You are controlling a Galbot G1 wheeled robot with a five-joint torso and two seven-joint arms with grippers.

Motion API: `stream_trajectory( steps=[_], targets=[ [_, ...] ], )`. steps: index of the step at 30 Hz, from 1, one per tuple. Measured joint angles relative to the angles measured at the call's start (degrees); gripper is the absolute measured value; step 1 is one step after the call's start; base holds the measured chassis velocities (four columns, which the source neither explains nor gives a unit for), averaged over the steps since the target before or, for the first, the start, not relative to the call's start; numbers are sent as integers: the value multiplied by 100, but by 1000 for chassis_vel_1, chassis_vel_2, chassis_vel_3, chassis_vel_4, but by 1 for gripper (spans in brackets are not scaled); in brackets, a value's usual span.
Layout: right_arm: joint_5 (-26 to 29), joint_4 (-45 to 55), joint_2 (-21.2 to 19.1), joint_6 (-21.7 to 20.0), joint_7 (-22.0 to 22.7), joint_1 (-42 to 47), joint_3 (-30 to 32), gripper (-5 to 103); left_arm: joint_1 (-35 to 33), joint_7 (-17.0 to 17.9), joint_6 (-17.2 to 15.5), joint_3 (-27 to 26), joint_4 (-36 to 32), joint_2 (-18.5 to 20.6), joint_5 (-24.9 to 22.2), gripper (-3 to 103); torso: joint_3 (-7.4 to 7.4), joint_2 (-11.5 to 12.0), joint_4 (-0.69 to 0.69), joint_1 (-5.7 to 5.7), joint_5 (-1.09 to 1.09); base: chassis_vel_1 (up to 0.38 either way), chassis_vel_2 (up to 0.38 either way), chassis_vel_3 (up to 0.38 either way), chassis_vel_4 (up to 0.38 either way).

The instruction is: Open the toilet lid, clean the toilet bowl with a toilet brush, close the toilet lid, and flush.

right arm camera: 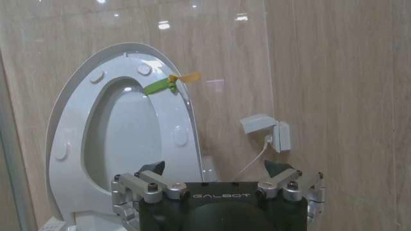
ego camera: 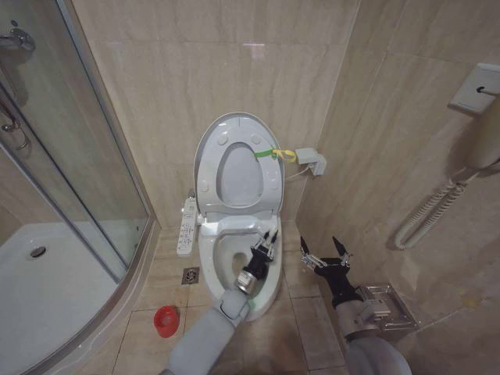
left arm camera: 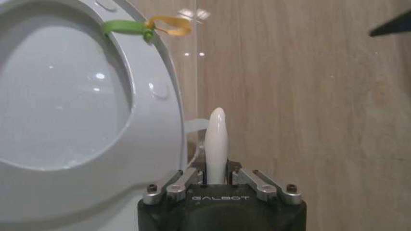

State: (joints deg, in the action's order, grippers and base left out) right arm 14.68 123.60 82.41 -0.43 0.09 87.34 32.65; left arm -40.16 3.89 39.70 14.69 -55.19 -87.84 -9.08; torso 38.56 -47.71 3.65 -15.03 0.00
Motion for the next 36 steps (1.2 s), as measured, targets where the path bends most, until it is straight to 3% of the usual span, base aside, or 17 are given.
stream_trajectory(
  steps=[9, 15, 29, 36],
  targets=[
    [0, -1, 0, 0, 0, 0, 0, 100, 100, -46, 239, -284, 897, -88, 259, 20, 0, 0, -1, 0, 0, 0, 0, 0, 0],
    [0, 0, 0, 0, 0, 0, 0, 100, 300, -52, 288, -541, 1153, -59, 282, 20, 1, 0, 0, 0, -1, 0, 0, 0, 0],
    [0, 0, 0, 0, 0, 0, 0, 100, 430, -136, 271, -851, 1393, -37, -105, 20, 1, 0, 1, 0, -1, 0, 0, 0, 0],
    [0, 0, 0, 0, 0, 0, 0, 100, 489, -185, 15, -940, 1530, 31, -365, 20, 0, 0, 0, 0, 0, 0, 0, 0, 0]
  ],
)
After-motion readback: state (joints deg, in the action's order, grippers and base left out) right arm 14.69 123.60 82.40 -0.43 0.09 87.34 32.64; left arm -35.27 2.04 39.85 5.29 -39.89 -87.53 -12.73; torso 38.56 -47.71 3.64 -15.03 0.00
